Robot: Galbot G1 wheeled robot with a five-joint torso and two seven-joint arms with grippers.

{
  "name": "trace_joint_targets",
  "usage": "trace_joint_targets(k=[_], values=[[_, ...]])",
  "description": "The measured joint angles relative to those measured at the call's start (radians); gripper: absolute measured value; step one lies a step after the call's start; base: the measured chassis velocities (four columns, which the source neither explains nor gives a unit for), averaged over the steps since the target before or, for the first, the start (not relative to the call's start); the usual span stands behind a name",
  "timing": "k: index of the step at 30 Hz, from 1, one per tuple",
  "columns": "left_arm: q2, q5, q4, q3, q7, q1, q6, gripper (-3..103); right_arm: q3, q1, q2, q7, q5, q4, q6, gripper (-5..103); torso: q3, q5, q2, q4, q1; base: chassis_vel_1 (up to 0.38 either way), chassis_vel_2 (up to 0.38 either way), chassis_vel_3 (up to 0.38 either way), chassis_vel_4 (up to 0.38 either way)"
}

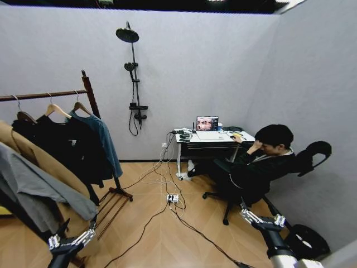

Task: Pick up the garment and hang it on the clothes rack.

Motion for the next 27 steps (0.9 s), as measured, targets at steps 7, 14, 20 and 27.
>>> trace_joint_targets(k=[7,14,20,27], values=[[0.000,0.000,0.000,0.000,0.000,0.000,0.000,100,0.000,0.000,0.000,0.000,0.000,0.000,0.000,100,0.000,0.0004,0.000,0.0000,0.000,0.185,-0.211,-0.196,0.217],[0.000,0.000,0.000,0.000,0.000,0.000,0.000,100,0.000,0.000,0.000,0.000,0.000,0.000,0.000,100,0.000,-0.0003,0.000,0.0001,0.000,0.303,-0.282,-0.293,0.294],[0.000,0.000,0.000,0.000,0.000,0.000,0.000,100,0.000,0.000,0.000,0.000,0.000,0.000,0.000,100,0.000,-0.0001,0.000,0.0000,0.000,0.345,-0.355,-0.341,0.350],[0.000,0.000,0.000,0.000,0.000,0.000,0.000,100,0.000,0.000,0.000,0.000,0.000,0.000,0.000,100,0.000,0.0010,0.000,0.0002,0.000,0.371,-0.361,-0.380,0.362]])
